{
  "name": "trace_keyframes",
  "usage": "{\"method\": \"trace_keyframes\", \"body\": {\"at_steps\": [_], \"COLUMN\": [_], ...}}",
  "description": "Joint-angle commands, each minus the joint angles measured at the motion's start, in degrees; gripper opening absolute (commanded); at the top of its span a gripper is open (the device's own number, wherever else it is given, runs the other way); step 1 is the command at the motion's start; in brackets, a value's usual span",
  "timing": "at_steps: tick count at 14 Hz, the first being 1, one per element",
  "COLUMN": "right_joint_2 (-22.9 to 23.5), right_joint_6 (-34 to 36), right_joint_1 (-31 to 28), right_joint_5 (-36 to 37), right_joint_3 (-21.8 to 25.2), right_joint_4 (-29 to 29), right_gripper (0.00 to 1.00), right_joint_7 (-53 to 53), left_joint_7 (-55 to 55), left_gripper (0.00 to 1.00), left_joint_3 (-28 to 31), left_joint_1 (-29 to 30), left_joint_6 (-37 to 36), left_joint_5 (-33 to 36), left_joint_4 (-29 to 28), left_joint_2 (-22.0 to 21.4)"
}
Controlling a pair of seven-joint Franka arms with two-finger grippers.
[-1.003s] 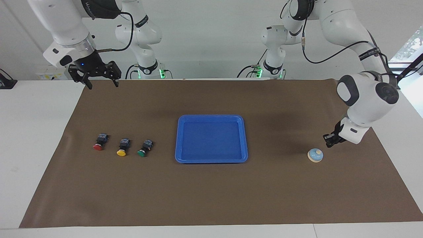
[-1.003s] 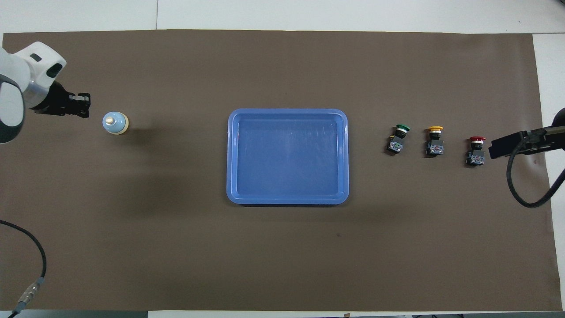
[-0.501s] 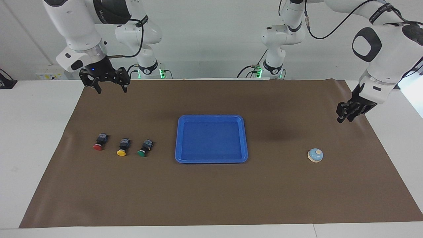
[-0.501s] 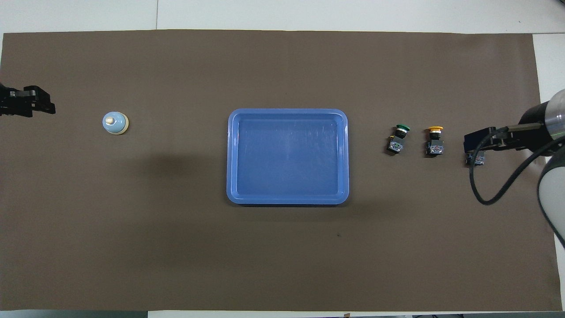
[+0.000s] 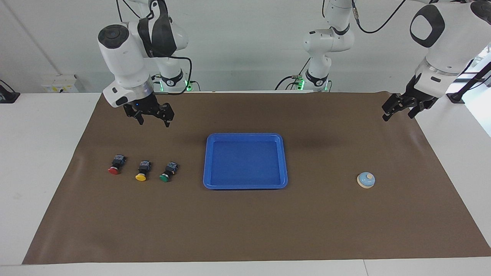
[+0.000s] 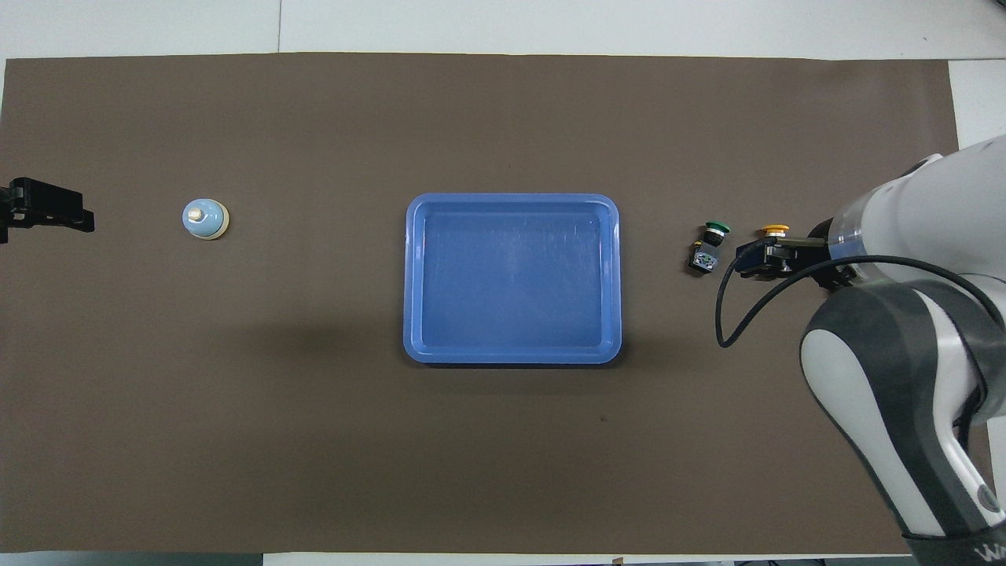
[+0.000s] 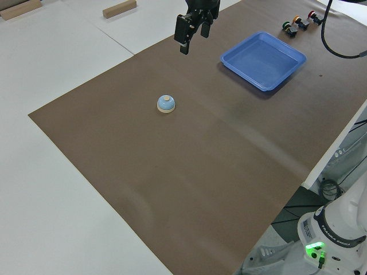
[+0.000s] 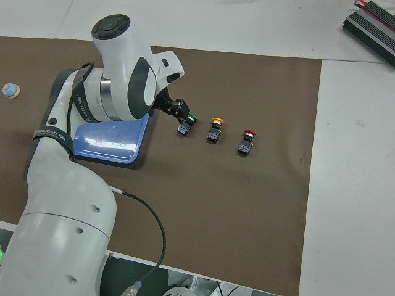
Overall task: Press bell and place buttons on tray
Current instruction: 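Reach the right gripper to the green-capped button and grasp it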
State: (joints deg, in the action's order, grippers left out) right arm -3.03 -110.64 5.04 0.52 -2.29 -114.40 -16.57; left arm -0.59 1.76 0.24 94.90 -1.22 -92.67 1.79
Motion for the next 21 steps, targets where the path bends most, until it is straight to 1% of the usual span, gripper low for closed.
{"method": "trace_keyframes", "body": {"at_steps": [1, 3, 5, 7, 10, 12, 15, 19, 21], "right_joint_2": [2.0, 3.7, 6.8, 8.8, 13.9, 15.9, 20.4, 21.6, 22.1], "right_joint_6": [-9.5, -18.0, -22.7, -25.2, -30.9, -32.1, -33.5, -34.0, -34.8], "right_joint_1": [-0.3, -0.3, -0.4, -1.0, -0.9, -0.9, -0.9, -0.6, -0.5], "right_joint_5": [-0.3, -0.3, -0.3, -0.3, -0.2, 0.4, 0.6, 0.6, 0.5], "right_joint_3": [-0.2, -0.2, -0.1, -0.1, -0.1, -0.1, -0.1, -0.1, -0.1], "right_joint_4": [-6.5, -10.2, -10.8, -10.8, -9.9, -8.5, -4.9, -4.4, -4.4], "right_gripper": [1.0, 1.0, 1.0, 1.0, 1.0, 1.0, 1.0, 1.0, 0.95], "right_joint_7": [-1.7, -1.3, -1.1, -0.1, -0.2, 0.0, -0.1, -0.4, -0.5], "left_joint_7": [0.0, 0.1, 0.2, 0.2, 0.2, -0.2, -0.3, -0.3, -0.3], "left_gripper": [1.0, 1.0, 1.0, 1.0, 1.0, 1.0, 1.0, 1.0, 1.0], "left_joint_3": [0.4, 0.4, 0.4, 0.4, 0.3, 0.4, 0.5, 0.4, 0.4], "left_joint_1": [-0.7, -0.7, -0.6, -0.6, -0.7, -0.5, 0.1, -0.2, -0.2], "left_joint_6": [-1.2, -2.0, -3.7, -4.1, -4.1, -3.4, -3.3, -3.3, -3.3], "left_joint_5": [0.3, 0.3, 0.5, 0.5, 0.5, 0.4, 0.4, 0.5, 0.5], "left_joint_4": [-1.6, -1.5, -1.3, -1.1, -1.2, -1.5, -1.5, -1.5, -1.5], "left_joint_2": [-1.4, -1.3, -1.4, -1.3, -1.4, -1.4, -1.4, -1.4, -1.4]}}
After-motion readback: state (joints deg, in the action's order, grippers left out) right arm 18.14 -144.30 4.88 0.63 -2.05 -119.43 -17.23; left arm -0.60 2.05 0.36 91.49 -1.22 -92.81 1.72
